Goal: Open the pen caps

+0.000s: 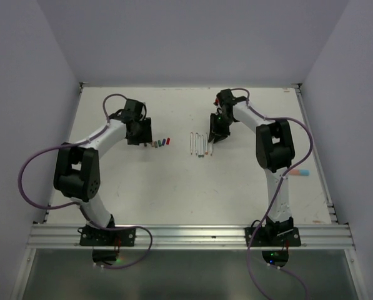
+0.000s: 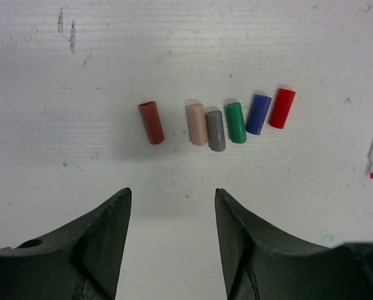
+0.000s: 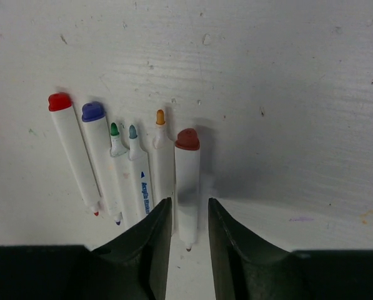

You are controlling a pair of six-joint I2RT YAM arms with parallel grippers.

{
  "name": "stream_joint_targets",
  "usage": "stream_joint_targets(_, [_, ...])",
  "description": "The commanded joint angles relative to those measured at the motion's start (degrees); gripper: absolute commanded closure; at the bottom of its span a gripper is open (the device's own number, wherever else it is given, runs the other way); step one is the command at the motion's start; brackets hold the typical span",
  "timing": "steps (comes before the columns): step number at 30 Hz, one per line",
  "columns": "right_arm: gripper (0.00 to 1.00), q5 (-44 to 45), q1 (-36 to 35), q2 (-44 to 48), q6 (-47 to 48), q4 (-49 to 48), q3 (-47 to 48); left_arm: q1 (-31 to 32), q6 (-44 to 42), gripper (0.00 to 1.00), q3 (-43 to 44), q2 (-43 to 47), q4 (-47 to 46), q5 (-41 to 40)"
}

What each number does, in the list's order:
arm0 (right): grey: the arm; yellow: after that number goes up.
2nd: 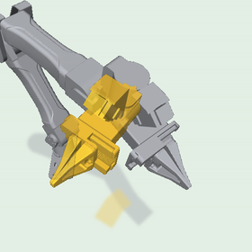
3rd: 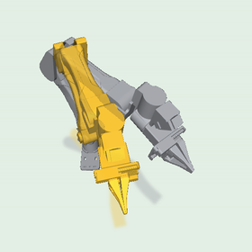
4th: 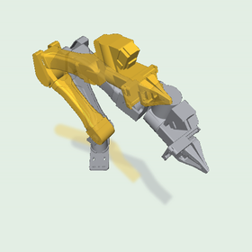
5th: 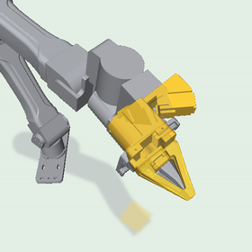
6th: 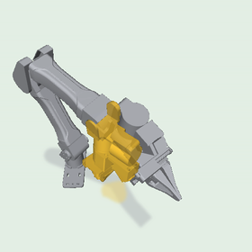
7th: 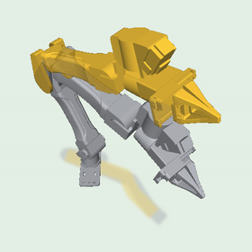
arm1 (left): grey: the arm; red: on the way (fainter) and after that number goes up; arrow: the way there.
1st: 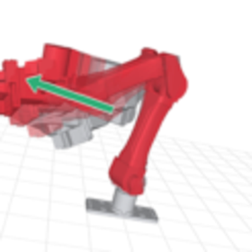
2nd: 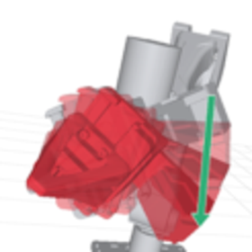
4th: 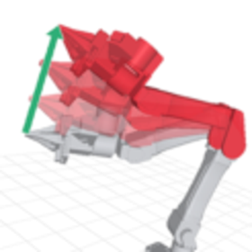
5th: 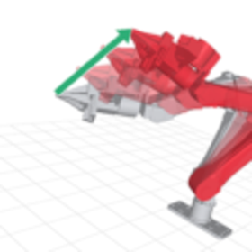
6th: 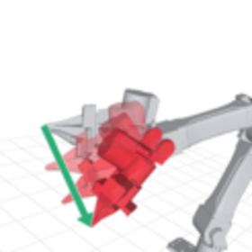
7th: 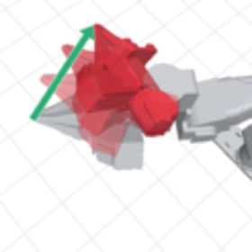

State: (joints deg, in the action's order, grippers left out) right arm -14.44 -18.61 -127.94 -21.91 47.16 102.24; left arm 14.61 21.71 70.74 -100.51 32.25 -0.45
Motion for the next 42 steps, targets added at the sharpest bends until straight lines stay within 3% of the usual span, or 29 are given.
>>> stream_joint_targets(1, [0.66, 1.2, 0.0, 0.2, -0.1, -0.8, 1.7, -0.5, 1.0, 0.41, -1.7, 5.0, -0.3, 2.6])
stream_joint_targets(3, [0.58, 2.0, 0.0, 2.5, 0.2, -1.5, 0.8, -0.5, 0.7, 0.39, -2.4, 6.4, -0.3, 2.5])
stream_joint_targets(9, [0.54, 8.1, 1.1, 10.8, 0.3, -0.2, -1.6, -0.5, -0.1, 0.37, -4.2, 10.1, -1.5, 3.6])
stream_joint_targets(19, [0.52, 17.3, 15.3, 27.6, 6.2, 5.4, -20.1, 0.0, 0.5, 0.37, -13.9, 17.3, -10.1, 12.5])
stream_joint_targets(23, [0.52, 22.9, 16.6, 30.5, 9.3, 5.4, -25.2, 0.1, 0.0, 0.37, -17.5, 18.7, -13.3, 14.0])
stream_joint_targets(42, [0.57, 18.7, 24.5, 30.7, 17.2, 0.7, -36.5, 0.0, 0.0, 0.38, -20.3, 20.2, -14.2, 16.8])
